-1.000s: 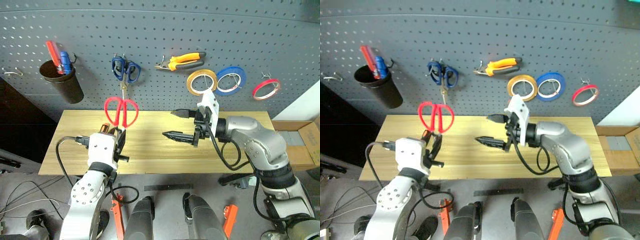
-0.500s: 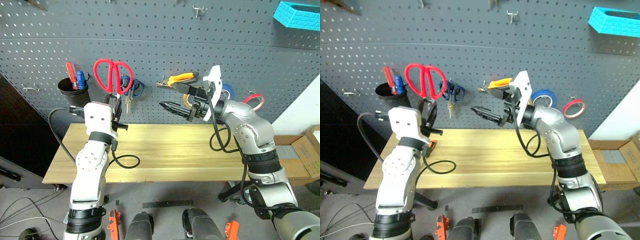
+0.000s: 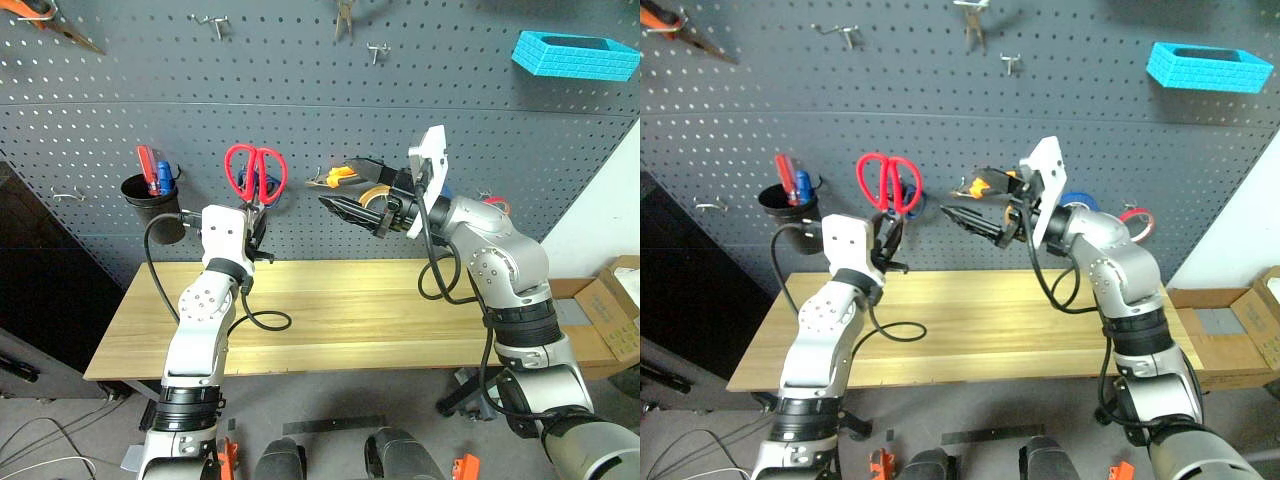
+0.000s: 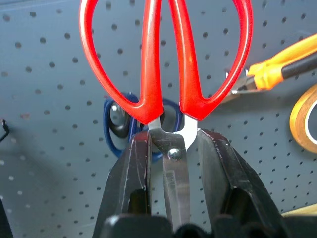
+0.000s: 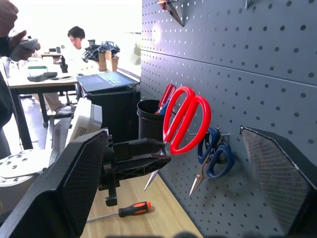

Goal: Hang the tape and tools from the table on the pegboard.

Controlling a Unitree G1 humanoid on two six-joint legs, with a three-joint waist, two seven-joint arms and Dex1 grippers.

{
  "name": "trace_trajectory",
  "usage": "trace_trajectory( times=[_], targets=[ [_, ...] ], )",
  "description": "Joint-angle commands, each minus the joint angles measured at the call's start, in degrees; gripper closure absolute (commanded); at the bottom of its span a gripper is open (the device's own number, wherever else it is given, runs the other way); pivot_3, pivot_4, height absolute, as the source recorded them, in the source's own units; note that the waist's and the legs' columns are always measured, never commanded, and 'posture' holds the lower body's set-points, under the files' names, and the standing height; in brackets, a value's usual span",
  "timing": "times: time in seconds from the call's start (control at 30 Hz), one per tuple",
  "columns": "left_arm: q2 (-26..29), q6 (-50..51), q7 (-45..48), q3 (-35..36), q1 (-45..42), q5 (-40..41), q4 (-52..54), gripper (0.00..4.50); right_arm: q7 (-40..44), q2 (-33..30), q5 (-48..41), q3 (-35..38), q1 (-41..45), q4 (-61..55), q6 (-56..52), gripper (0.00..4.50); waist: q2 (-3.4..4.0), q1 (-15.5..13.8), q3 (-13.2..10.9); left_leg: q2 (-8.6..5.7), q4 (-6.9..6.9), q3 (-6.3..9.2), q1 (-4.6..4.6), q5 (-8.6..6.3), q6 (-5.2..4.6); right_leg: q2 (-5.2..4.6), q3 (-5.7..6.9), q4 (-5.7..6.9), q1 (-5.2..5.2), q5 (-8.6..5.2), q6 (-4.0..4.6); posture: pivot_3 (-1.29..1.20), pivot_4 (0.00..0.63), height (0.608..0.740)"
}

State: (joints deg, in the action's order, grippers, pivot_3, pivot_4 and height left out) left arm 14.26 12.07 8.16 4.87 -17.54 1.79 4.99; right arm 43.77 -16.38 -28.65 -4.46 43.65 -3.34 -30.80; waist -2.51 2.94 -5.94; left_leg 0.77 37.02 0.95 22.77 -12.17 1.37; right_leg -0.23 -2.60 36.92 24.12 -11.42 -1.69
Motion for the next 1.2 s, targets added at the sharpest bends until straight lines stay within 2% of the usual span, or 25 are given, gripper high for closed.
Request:
trace_trajectory(
  times=[0.03, 0.2, 0.73, 1.2],
  targets=[
    [0.3, -0.8, -1.8, 0.8, 0.3, -1.5, 1.2, 3.51, 0.2, -0.3, -0.1, 0.4, 0.0, -2.6, 0.8, 0.00, 0.01, 0.2, 0.2, 0.00, 0.00, 0.00, 0.00, 0.00, 0.00, 0.00, 0.00, 0.01, 0.00, 0.01, -0.02, -0.04, 0.000, 0.740],
    [0.5, 3.8, -2.6, 0.1, 0.0, -2.5, -0.9, 3.51, 0.2, -0.3, 0.1, 0.3, -0.4, -3.3, 0.4, 0.00, 0.13, 0.3, 0.8, 0.00, -0.01, 0.01, 0.01, 0.00, 0.00, 0.00, 0.00, 0.00, 0.00, 0.05, -0.08, -0.05, 0.001, 0.740],
    [1.5, 8.2, -2.6, 0.2, -4.4, -3.3, -7.2, 3.51, -0.3, -0.3, 0.4, -0.1, -1.2, -4.2, 0.1, 0.00, 0.17, 0.6, 1.0, -0.01, -0.02, 0.08, -0.01, 0.00, 0.00, 0.03, 0.03, 0.03, 0.00, 0.02, -0.04, -0.05, 0.009, 0.740],
    [1.3, 7.7, -3.9, -0.7, -13.1, -4.8, -19.7, 3.51, -0.9, 0.1, 0.3, -0.3, -1.3, -4.7, -0.3, 0.00, 0.17, 0.7, 1.0, -0.01, -0.02, 0.09, -0.01, 0.00, 0.00, 0.03, 0.03, 0.03, -0.01, 0.02, -0.05, -0.06, 0.013, 0.740]
  ],
)
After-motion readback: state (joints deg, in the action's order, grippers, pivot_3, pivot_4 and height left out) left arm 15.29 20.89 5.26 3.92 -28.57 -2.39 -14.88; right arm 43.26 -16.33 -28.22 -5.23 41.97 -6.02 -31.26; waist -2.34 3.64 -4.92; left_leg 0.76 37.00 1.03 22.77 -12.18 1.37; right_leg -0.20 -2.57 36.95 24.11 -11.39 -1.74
